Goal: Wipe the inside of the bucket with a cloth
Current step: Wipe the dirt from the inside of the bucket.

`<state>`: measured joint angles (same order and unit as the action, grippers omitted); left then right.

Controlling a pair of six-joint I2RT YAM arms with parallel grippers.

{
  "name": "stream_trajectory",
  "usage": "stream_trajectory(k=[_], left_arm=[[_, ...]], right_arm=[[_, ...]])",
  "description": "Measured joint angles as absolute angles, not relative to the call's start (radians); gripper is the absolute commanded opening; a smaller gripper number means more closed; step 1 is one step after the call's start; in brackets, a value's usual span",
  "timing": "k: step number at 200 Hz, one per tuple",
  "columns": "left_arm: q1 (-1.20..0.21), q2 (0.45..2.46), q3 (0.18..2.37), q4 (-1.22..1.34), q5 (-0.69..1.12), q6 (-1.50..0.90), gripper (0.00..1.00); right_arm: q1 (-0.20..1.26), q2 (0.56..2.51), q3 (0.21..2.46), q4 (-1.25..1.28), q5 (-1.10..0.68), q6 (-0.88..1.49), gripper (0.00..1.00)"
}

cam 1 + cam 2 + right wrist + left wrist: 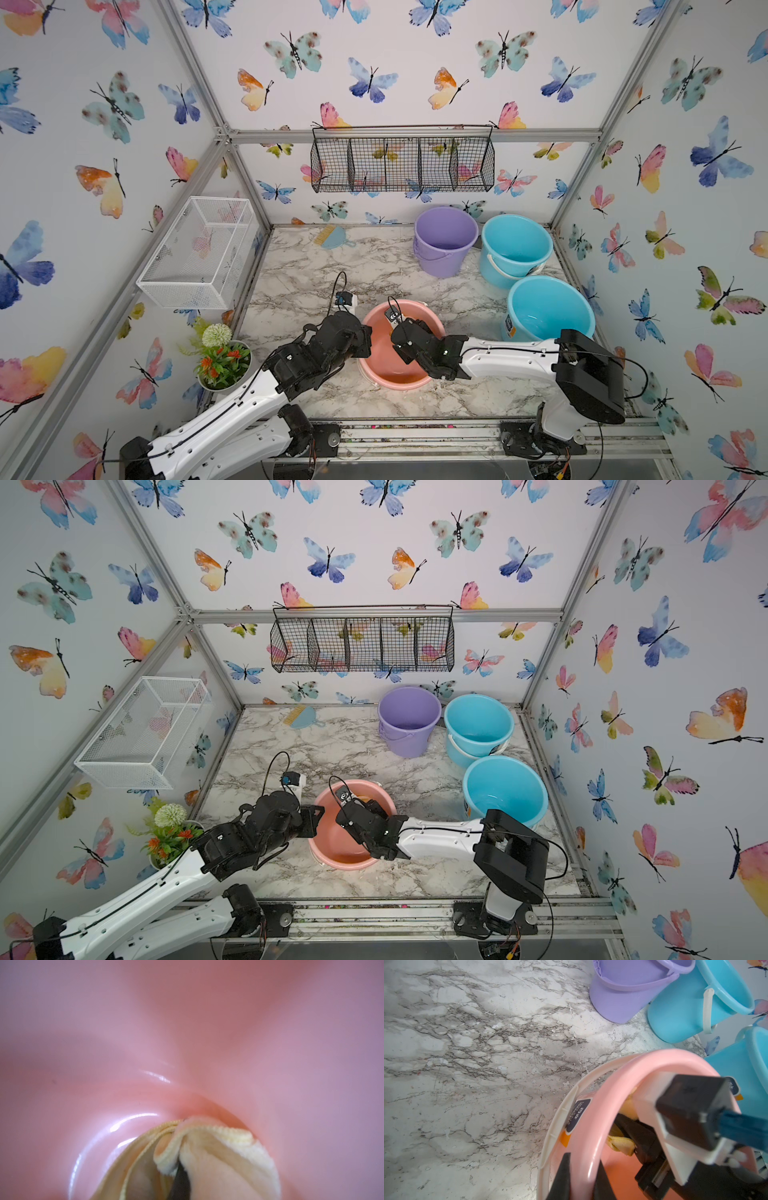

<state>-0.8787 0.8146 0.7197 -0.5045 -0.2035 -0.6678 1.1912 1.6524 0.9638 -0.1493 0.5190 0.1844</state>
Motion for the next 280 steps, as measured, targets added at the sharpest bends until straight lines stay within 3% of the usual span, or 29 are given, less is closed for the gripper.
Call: stream_trajectory(k=[75,119,206,241,280], left_arm=[[-0.892,0.834,0.72,-0.483,-0.156,-0.651,0.0],[-0.892,0.838,0.72,-0.485,-0.152,-0.646,0.0],[-0.891,0.841,0.723,-0.498,-0.155,-0.628,0.0],[-0.888,0.844,0.741,-0.453,-0.165,-0.619,0.0],[-0.871,0.846,0.775,-0.388,-0.142,-0.596,0.0]], right_arm=[[1.19,1.705,1.098,-0.596,0.34,0.099,0.02],[1.183,1.75,1.13,-0.694,0.184,0.052,0.02],[1.13,1.733,1.115,-0.548,-0.22,0.056,0.02],[1.113,1.659,1.077,-0.461,-0.232,0.111,0.02],[1.112,1.522,1.058,-0.474,-0.112,0.158,0.02]])
